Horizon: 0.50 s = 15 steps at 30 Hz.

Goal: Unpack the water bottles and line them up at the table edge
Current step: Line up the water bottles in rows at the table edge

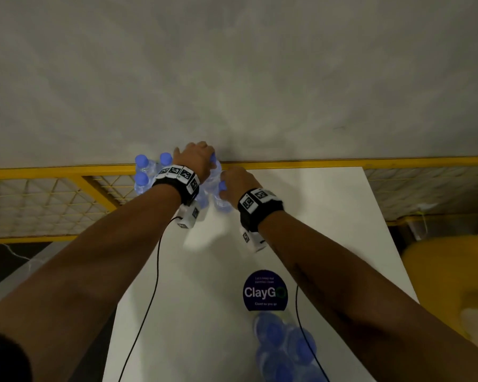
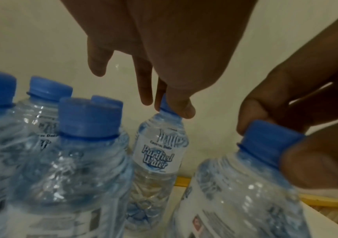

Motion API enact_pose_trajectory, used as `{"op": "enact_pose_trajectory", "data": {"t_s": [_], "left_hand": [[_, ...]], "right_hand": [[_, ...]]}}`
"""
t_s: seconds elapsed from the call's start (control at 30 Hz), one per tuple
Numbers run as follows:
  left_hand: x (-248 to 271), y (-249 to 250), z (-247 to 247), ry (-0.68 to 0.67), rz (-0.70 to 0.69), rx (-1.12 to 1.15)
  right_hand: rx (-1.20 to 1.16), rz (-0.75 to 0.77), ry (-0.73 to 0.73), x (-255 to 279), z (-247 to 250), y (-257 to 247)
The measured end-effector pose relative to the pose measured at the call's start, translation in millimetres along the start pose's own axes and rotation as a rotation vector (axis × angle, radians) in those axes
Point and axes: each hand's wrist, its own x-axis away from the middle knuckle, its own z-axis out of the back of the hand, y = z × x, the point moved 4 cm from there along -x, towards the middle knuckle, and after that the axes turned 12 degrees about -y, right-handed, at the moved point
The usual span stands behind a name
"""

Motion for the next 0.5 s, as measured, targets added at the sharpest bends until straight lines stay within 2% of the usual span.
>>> {"op": "enact_pose_trajectory", "data": {"t_s": [0.23,0.5], "left_hand": [[-18.0,-13.3,-18.1,0.0,-0.034,0.06],[-18.6,-10.9,-12.1,-0.094,0.005,0.066]], "right_hand": [[0.116,0.139,0.046,-42.3,-12.8,-18.7],[0.201,0.079,-0.049,-57.5,-12.0,-13.6]]}}
